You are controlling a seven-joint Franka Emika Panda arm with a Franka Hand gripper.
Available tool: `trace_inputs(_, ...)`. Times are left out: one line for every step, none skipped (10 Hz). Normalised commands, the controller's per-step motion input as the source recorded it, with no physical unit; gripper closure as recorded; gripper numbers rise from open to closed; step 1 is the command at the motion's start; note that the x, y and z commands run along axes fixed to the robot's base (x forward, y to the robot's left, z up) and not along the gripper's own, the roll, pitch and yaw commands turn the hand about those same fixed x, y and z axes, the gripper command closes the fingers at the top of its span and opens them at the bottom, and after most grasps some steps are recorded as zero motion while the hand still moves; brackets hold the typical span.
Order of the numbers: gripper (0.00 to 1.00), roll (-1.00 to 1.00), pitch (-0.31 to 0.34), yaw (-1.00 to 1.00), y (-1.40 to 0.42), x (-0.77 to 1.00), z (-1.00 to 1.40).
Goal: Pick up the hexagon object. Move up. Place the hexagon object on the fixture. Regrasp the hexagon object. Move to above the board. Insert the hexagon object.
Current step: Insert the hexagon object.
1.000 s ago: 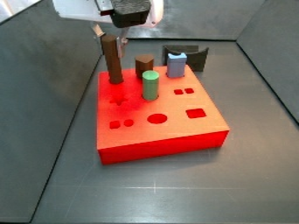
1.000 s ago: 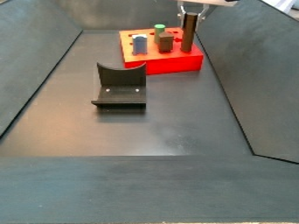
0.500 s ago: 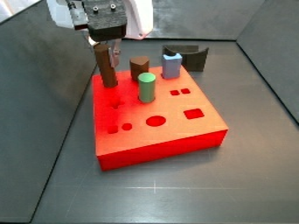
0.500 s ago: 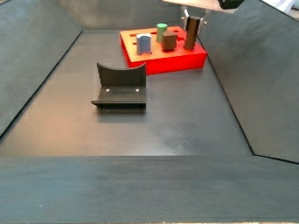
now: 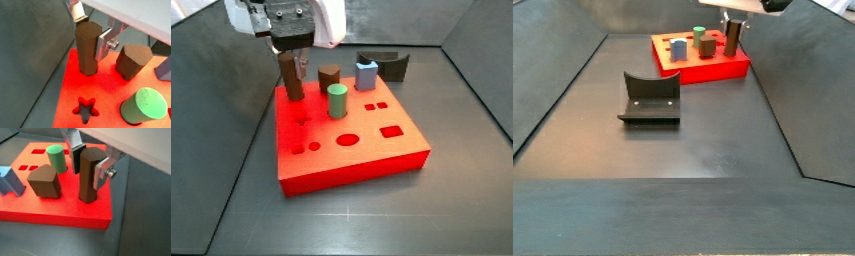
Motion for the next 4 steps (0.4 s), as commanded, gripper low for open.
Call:
trace_inputs(1.0, 0.17, 0.393, -0.01, -0.12, 0.46, -0.34)
trace_inputs(1.0, 0.11, 0.259, -0.11, -0.02, 0.14, 0.0)
trace_inputs(1.0, 0.01, 0.0, 0.0, 0.0, 0.0, 0.0)
trace_inputs(1.0, 0.0, 0.0, 0.0, 0.0, 0.0, 0.0)
